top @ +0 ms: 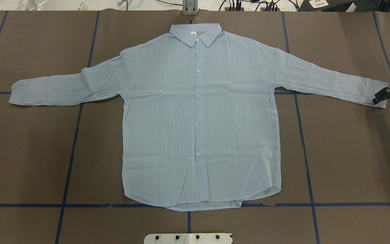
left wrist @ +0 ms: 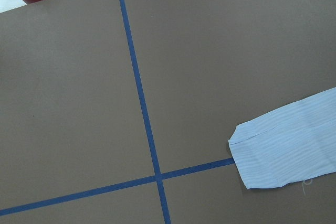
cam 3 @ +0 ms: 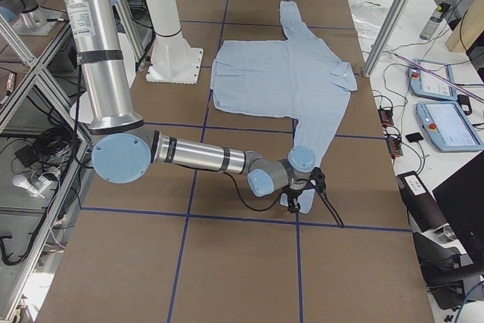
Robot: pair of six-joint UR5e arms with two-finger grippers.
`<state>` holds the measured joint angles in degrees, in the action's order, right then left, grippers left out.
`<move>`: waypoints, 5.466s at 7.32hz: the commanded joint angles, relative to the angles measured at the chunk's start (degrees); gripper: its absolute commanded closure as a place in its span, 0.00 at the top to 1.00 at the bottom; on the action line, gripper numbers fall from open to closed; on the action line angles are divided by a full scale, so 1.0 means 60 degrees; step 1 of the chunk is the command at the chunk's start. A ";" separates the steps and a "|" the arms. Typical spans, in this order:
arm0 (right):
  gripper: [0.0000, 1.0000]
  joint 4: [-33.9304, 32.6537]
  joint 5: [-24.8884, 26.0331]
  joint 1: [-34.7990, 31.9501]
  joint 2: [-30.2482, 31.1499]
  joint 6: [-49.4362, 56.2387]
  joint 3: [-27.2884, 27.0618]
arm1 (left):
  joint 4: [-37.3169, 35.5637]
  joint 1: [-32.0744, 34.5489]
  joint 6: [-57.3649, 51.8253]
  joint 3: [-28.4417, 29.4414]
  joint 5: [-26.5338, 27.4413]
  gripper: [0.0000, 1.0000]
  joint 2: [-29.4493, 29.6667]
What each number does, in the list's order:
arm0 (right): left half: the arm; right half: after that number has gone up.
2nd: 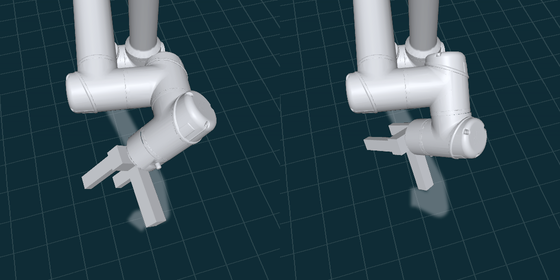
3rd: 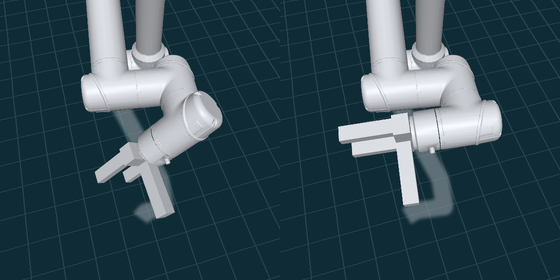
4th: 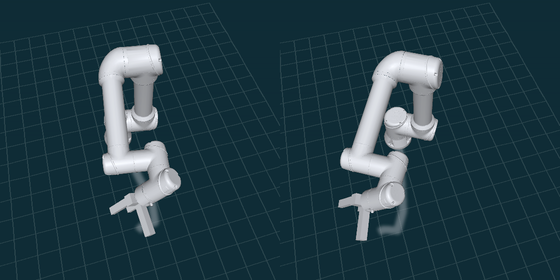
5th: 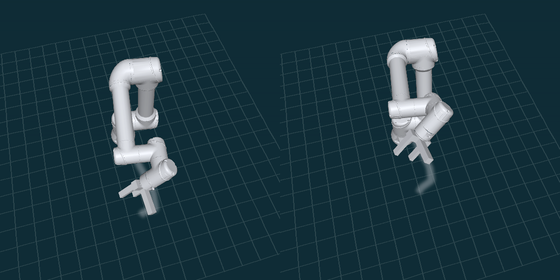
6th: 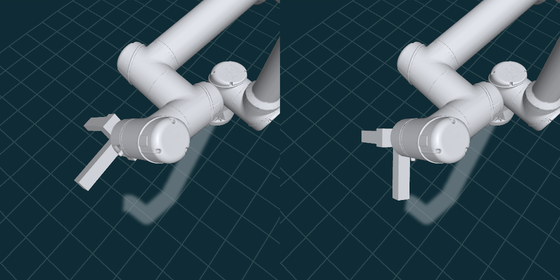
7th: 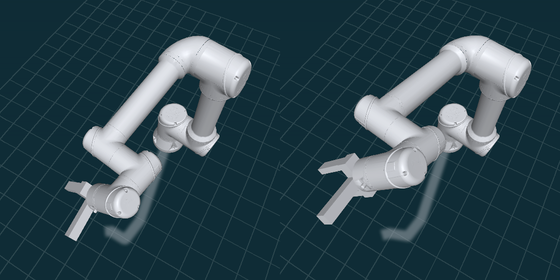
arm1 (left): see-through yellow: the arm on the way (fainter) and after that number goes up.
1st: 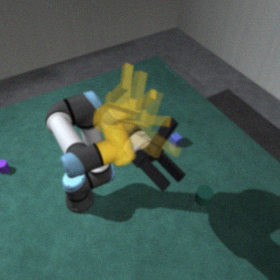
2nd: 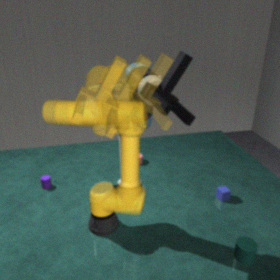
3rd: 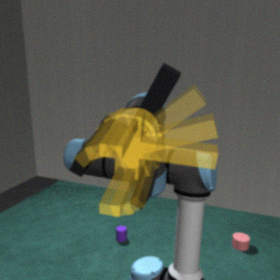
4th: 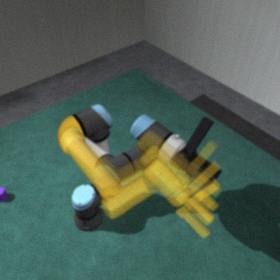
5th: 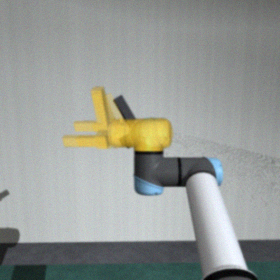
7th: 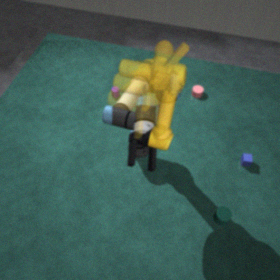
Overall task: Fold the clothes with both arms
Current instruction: 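Grasp the sleeve cuff nearest the right gripper, then lift the cuff and carry it across toward the shirt collar, then drag the held sleeve across the chest toward the other sleeve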
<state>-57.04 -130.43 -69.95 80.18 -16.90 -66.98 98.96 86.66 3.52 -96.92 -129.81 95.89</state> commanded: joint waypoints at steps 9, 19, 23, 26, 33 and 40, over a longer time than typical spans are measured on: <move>0.34 -0.0015 0.0000 -0.0001 0.0040 -0.0011 0.0089 | 0.0000 0.0000 0.0015 -0.0004 0.0015 1.00 0.0014; 0.00 0.0117 -0.0848 -0.0573 -0.0469 -0.0098 -0.2867 | 0.0015 0.0000 0.0015 0.0083 0.0015 1.00 0.0000; 0.00 -0.0742 -0.0706 0.1195 -0.3467 -0.2918 -0.2929 | 0.0015 0.0000 0.0015 0.0229 0.0000 1.00 -0.0015; 0.00 -0.2710 0.1092 0.2937 -0.6833 -0.3757 -0.1430 | 0.0539 0.0000 -0.0014 0.0886 0.0000 1.00 -0.0015; 1.00 -0.1862 0.3703 0.5124 -0.8793 -0.3834 0.1100 | 0.1524 0.0000 0.0015 0.1871 0.0015 1.00 0.0043; 1.00 -0.1323 0.4840 0.5344 -0.8662 -0.4725 0.1622 | 0.2810 -0.0029 0.1582 0.2265 0.0073 1.00 0.0073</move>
<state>-67.31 -105.86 -38.70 27.96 -43.61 -59.38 113.44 86.52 12.04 -84.59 -129.46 96.32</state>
